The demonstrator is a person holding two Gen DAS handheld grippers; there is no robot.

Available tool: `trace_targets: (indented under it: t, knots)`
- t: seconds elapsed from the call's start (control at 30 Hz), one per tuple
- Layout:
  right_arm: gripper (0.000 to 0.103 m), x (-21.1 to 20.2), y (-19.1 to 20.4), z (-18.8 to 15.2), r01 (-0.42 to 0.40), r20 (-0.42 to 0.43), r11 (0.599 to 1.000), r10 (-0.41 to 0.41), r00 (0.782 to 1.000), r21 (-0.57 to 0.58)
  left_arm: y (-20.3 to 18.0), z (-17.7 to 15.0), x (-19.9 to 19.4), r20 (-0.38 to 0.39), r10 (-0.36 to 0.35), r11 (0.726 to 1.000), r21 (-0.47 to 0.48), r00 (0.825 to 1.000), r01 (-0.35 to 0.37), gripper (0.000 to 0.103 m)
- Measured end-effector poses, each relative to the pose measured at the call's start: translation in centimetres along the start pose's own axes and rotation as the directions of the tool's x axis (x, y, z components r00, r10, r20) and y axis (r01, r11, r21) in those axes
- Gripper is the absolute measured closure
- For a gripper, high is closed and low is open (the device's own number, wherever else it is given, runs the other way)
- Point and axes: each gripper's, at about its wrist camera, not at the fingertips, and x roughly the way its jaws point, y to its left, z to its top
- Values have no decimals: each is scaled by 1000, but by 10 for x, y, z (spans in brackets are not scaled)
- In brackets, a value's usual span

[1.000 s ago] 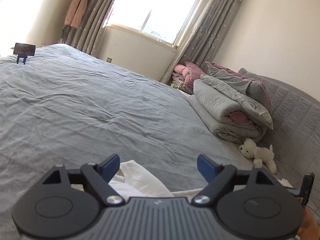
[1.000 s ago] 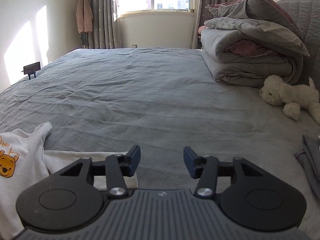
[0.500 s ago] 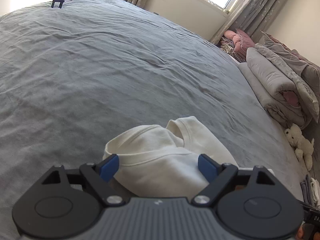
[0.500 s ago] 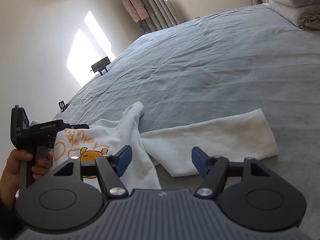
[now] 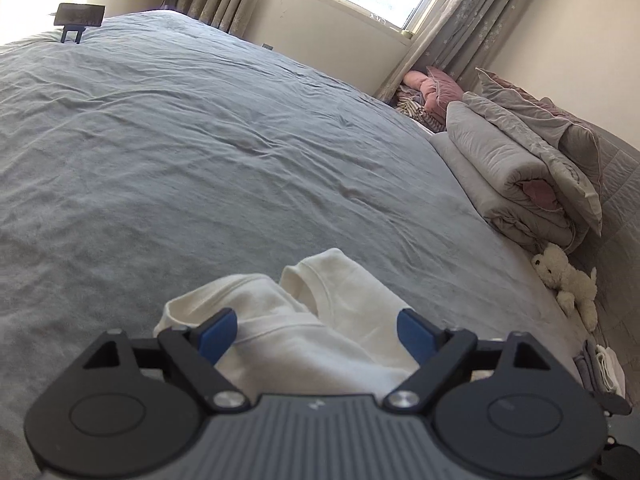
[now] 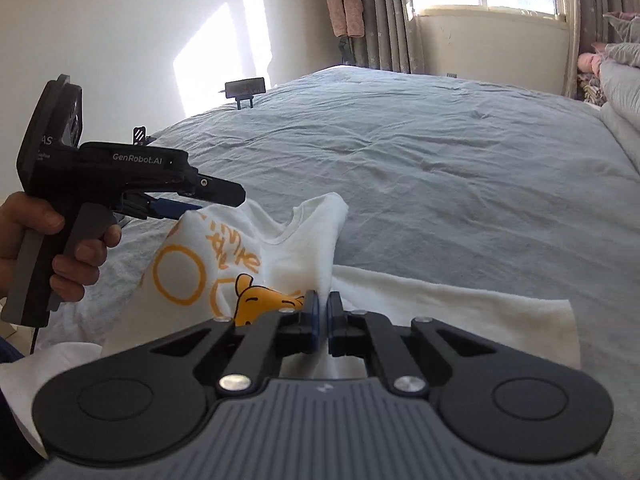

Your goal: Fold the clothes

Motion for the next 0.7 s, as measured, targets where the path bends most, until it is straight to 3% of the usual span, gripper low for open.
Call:
trace_targets:
  t: [0.1, 0.17, 0.3, 0.4, 0.5, 0.53, 0.63, 0.7]
  knots:
    - [99, -51, -5, 12, 171, 70, 982, -166, 984, -78, 6, 8, -14, 38, -6, 1000, -1, 999, 6, 5]
    - [99, -83, -14, 6, 304, 97, 947, -295, 951, -103, 5, 8, -18, 48, -9, 1000, 11, 999, 9, 4]
    - [99, -107, -61, -24, 490, -3, 868, -492, 871, -79, -8, 2, -8, 8, -9, 997, 83, 1000, 8, 4]
    - [99, -102, -93, -46, 453, -149, 890, -456, 878, -54, -25, -6, 5, -27, -3, 987, 160, 1000, 7, 4]
    - [95, -90, -99, -58, 340, -233, 939, -344, 910, -57, -44, -14, 19, -68, -16, 976, 217, 998, 31, 4]
    - [89, -90, -98, -58, 321, -233, 945, -325, 917, -58, -49, -15, 23, -76, -24, 974, 223, 997, 40, 3]
    - [87, -92, -108, -51, 319, -187, 948, -312, 932, 10, -59, -21, 39, -106, -53, 979, 191, 993, 72, 2]
    - [63, -91, -122, -47, 317, -163, 945, -301, 940, 82, -60, -22, 51, -123, -64, 988, 133, 990, 81, 2]
